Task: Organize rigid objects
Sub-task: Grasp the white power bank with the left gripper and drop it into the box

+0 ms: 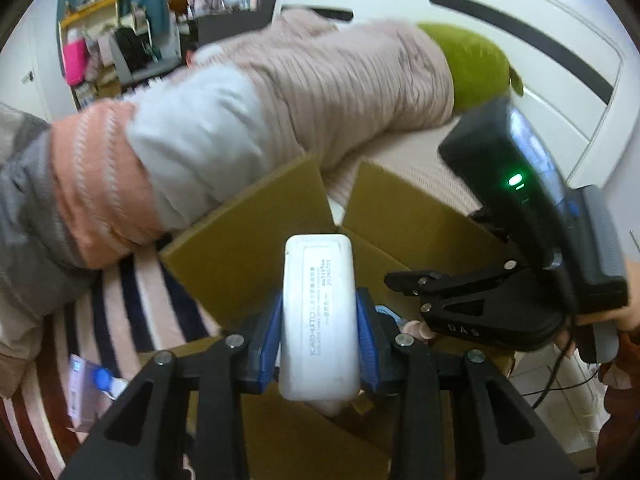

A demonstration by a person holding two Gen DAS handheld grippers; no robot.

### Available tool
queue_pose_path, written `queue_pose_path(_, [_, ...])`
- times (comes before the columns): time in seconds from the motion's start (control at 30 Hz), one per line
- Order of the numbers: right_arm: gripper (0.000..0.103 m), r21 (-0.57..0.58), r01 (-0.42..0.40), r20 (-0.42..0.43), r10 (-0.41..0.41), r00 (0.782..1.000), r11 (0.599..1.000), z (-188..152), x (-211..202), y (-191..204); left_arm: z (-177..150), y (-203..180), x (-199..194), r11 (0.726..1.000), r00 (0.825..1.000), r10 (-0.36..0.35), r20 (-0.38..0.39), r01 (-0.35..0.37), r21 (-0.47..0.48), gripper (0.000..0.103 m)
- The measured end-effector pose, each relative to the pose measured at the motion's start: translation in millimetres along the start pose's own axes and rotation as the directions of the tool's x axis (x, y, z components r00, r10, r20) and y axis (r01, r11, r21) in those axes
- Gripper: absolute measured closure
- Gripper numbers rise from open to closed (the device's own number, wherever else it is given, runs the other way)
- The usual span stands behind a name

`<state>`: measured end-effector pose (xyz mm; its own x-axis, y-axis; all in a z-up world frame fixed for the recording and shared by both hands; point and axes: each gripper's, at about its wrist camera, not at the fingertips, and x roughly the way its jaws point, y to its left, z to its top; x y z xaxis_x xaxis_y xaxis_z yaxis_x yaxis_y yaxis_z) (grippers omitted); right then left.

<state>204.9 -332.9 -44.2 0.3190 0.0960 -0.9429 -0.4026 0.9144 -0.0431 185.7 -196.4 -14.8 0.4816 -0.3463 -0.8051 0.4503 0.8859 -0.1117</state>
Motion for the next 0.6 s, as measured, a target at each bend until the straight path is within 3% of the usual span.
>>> queue_pose_path(0.13, [0.077,0.0,0.0,-0.003,0.0,1.0,1.0,-1.2,-1.0,-1.8,0.5,-5.4,23.7,1.0,0.999,0.005,-0.053,-0.005,0.017,0.071])
queue_pose_path(0.33, [0.077,-0.005,-0.004,0.002,0.004,1.0,1.0,-0.7,-1.7,-1.8,2.3,-5.5,28.3,1.0,0.998,0.007,-0.066,-0.005,0.023,0.071])
queue_pose_path(0.43, [0.077,-0.016,-0.004,-0.001,0.004,1.0,1.0,-1.4,-3.2,0.5,0.5,-3.4,16.9,1.0,0.999,0.008,-0.043,-0.008,0.019,0.064])
queue_pose_path(0.5, [0.077,-0.018,-0.002,0.0,0.002,1.0,1.0,-1.4,-3.0,1.9,-2.9,-0.9,6.3,1.0,1.0,0.004,-0.012,-0.003,0.015,0.054])
queue_pose_path(0.6, [0.077,-0.027,0.01,0.002,-0.01,1.0,1.0,-1.5,-2.2,5.0,-10.2,6.8,-14.4,1.0,0.999,0.008,0.038,-0.009,0.019,0.049])
